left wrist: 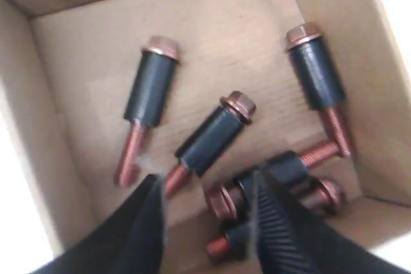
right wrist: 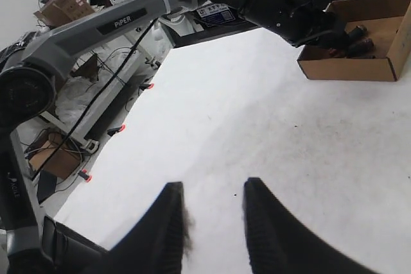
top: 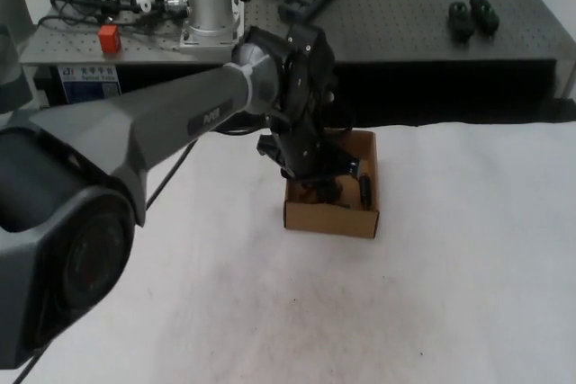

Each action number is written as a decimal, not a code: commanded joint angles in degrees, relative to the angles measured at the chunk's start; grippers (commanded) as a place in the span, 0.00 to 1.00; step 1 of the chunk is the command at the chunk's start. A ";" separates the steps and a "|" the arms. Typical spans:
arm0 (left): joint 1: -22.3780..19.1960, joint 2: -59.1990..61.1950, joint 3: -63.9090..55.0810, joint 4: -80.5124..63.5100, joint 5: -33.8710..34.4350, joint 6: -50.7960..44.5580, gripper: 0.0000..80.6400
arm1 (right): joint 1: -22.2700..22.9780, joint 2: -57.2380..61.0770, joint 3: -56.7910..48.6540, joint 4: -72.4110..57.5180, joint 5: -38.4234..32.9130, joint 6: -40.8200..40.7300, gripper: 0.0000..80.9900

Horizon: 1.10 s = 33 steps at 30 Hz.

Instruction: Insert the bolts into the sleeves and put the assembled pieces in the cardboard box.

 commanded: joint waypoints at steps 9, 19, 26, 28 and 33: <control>0.04 -31.07 10.58 1.47 -9.30 1.84 0.01 | -0.25 -0.05 4.36 -10.11 0.00 -5.75 0.30; -0.08 -72.56 47.85 -8.52 -10.53 -0.35 0.01 | -0.14 0.71 17.87 -22.27 -0.13 -13.21 0.23; -0.08 -99.31 69.26 -8.41 -13.52 -0.54 0.01 | -0.13 10.75 25.09 -33.91 0.00 -18.33 0.18; -0.08 -105.82 74.81 -8.41 -13.52 -0.54 0.01 | -0.13 14.89 26.55 -38.59 0.00 -18.33 0.18; -0.08 -117.58 88.43 -8.41 -13.14 -0.40 0.01 | -0.13 26.84 28.49 -48.12 5.13 -18.33 0.18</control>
